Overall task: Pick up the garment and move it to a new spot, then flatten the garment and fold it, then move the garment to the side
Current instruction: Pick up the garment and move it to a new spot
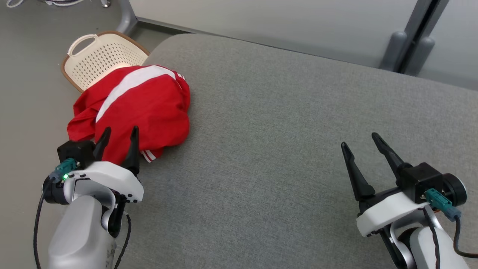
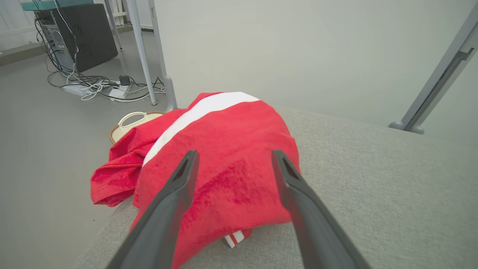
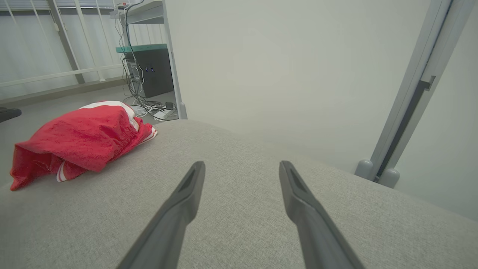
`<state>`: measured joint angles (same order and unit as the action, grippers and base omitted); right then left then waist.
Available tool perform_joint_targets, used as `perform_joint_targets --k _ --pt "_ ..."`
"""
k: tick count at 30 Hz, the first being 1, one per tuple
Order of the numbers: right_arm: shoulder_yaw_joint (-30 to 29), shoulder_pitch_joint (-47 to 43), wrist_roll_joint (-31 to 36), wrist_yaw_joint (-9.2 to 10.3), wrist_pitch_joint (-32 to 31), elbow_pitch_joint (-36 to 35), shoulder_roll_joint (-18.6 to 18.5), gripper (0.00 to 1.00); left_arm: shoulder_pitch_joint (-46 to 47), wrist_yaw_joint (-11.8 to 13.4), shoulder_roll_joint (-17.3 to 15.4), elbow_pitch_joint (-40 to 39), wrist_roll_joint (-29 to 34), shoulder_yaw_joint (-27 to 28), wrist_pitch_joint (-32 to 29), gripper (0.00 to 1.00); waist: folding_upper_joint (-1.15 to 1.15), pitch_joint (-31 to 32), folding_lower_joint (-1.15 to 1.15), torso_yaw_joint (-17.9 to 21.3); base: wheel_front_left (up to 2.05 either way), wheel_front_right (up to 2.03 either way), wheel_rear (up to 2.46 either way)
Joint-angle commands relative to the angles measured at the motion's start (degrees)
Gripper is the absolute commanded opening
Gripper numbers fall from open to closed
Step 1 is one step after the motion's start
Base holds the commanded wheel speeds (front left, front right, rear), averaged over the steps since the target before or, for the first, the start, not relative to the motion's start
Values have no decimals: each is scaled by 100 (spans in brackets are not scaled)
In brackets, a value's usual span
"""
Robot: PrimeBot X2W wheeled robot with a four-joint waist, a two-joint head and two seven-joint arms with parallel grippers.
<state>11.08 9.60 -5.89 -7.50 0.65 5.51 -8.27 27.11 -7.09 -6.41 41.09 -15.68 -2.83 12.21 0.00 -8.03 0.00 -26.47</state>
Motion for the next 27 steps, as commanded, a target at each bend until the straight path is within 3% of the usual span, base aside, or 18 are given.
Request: perform_joint_targets --k 1,5,10,11,12,13,14,20,27 --pt "-10 111 14 2 -31 -43 -57 100 203 -33 -9 219 -84 -13 -21 100 0 -462 0 327 0 0 0" --pt "-1 350 -20 2 -98 -165 -160 100 937 -40 -103 1311 -408 -58 -148 100 0 -856 0 573 0 0 0" --pt "15 500 -44 2 -47 -156 -177 100 1325 -40 -213 2108 -844 -109 -324 100 0 -1016 0 739 0 0 0" --pt "0 508 -48 2 -33 -152 -168 100 1375 -40 -233 2216 -906 -123 -318 95 0 -1033 0 751 0 0 0" --pt "-7 521 -46 2 -22 -152 -160 100 1416 -40 -255 2291 -948 -155 -276 43 0 -1049 0 759 0 0 0" --pt "-21 535 -39 2 -17 -151 -159 100 1461 -41 -286 2361 -979 -177 -213 8 0 -1061 0 762 0 0 0" --pt "-32 545 -29 2 -10 -145 -150 100 1491 -41 -325 2422 -1013 -196 -158 0 0 -1069 0 763 0 0 0" --pt "-88 507 -13 2 52 -71 -97 100 1603 -42 -472 2570 -1091 -254 205 0 0 -965 0 717 0 0 0" --pt "-195 292 -70 2 169 79 10 100 1430 -42 -680 2189 -946 -305 303 0 0 -558 0 614 0 0 0"
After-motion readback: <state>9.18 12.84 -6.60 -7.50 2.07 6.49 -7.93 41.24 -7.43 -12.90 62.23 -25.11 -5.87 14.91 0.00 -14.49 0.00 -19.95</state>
